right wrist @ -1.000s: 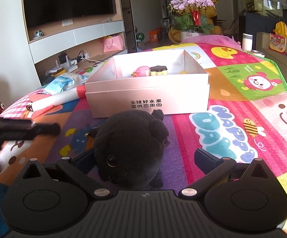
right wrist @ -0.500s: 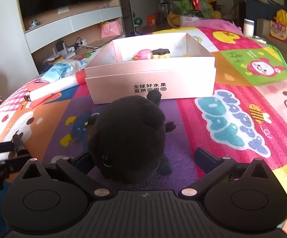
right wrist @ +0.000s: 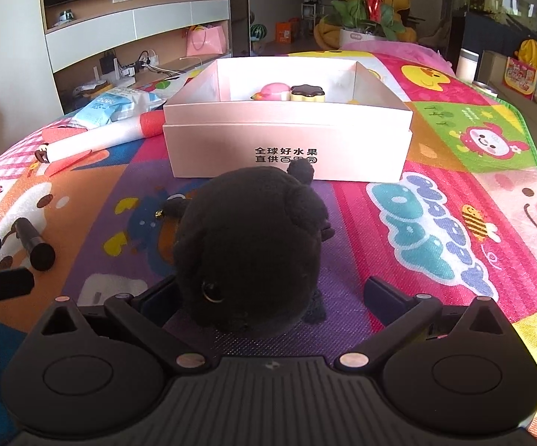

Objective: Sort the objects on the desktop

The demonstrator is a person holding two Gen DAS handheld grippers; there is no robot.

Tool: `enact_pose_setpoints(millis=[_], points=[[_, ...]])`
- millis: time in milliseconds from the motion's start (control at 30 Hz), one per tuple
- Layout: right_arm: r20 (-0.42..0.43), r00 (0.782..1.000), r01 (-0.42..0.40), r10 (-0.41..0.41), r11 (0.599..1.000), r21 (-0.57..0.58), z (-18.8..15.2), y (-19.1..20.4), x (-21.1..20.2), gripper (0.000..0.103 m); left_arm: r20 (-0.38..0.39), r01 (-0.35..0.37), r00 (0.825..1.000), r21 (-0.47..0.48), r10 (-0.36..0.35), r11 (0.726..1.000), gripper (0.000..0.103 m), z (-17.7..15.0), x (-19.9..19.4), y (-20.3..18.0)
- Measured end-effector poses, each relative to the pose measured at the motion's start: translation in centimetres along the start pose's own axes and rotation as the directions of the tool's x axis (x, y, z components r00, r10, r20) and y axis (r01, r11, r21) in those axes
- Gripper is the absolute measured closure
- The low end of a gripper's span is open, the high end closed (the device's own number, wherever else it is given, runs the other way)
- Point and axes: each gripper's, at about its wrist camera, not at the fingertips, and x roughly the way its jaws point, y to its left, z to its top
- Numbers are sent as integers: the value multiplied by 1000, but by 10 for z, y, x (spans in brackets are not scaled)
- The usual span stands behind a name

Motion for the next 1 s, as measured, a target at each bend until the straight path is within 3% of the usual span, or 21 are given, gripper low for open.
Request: enact_pose_setpoints(millis=[233, 567, 800, 1000], points=[[0, 1000, 0, 0, 1000, 0, 0, 0, 0, 0, 10, -3, 1000, 46, 3, 999, 3, 17, 19, 1], [0, 1000, 0, 0, 1000, 0, 0, 0, 0, 0, -12, 116, 993, 85, -115, 990, 3, 13, 21, -10], [1, 1000, -1, 1, 1000, 0, 0, 0, 0, 0, -29, 30, 999, 65, -28, 997, 3, 11, 26, -6], [1, 1000, 0, 0, 1000, 0, 0, 0, 0, 0, -29, 26, 999, 71, -24, 997, 3, 8, 25, -10]])
